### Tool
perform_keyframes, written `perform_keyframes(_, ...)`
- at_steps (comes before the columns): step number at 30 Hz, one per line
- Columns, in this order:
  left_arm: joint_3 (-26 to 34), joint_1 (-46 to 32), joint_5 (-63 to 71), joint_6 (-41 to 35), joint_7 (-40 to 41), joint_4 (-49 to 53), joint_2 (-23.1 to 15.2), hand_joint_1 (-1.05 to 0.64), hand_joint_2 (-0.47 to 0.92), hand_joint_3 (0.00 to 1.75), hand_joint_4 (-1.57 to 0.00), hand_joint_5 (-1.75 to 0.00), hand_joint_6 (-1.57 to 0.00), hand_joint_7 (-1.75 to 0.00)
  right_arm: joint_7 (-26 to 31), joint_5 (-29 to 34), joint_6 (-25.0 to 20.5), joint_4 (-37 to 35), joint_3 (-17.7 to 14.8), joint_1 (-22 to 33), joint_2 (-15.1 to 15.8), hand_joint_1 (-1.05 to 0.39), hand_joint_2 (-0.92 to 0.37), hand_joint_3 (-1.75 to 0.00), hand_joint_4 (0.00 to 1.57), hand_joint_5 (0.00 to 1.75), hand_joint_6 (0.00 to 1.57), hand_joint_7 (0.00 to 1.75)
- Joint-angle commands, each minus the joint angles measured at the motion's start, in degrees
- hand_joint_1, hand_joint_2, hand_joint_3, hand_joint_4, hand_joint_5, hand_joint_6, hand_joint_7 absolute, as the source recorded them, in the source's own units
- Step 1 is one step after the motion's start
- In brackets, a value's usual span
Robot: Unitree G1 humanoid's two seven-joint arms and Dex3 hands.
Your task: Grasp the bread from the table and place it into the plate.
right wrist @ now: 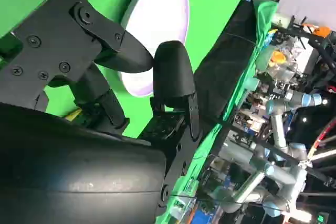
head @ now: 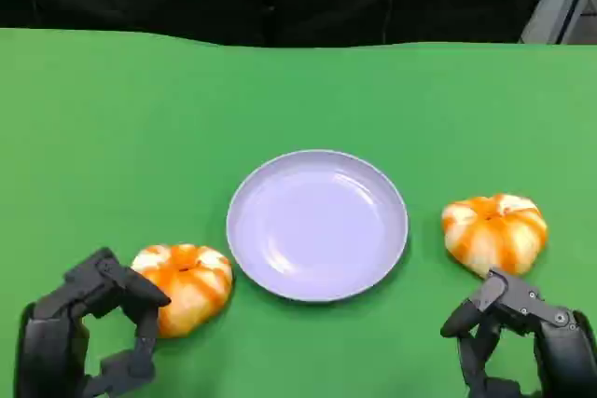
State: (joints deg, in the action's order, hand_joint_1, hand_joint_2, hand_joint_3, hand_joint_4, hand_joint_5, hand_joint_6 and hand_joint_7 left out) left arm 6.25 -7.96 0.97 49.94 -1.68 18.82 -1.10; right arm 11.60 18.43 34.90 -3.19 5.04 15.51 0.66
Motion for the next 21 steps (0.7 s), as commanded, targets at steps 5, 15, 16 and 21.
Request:
perform_keyframes(5,0.5,0.0,0.1,0.6,0.6,0.1,-0.7,0.01,0.48,1.24,-0.78,-1.70,-0.76,-1.38,0.1,-0.7,0.0,0.6,-0.3,0.0,0.2,-0.16,-0.31,-1.32,0.92,1.75,0.83,1.35)
perform_keyframes(15,0.6,0.0,0.1,0.7,0.6,0.3,-0.8,0.01,0.48,1.22,-0.78,-1.68,-0.76,-1.36,0.1,-0.6,0.0,0.5,-0.3,0.0,0.3,-0.17,-0.31,-1.31,0.91,1.75,0.82,1.35)
perform_keyframes(16,0.6,0.1,0.1,1.0,0.5,0.5,-0.9,0.01,0.50,1.20,-0.77,-1.64,-0.76,-1.34,0.1,-0.6,-0.1,0.5,-0.3,0.0,0.2,-0.17,-0.31,-1.31,0.91,1.75,0.82,1.35)
perform_keyframes(21,1.1,0.7,4.0,1.9,1.7,1.8,-2.0,-0.03,0.75,0.59,-0.65,-0.95,-0.77,-0.54,0.3,-0.3,0.0,0.4,-0.2,0.0,0.3,-0.18,-0.31,-1.32,0.91,1.75,0.83,1.35)
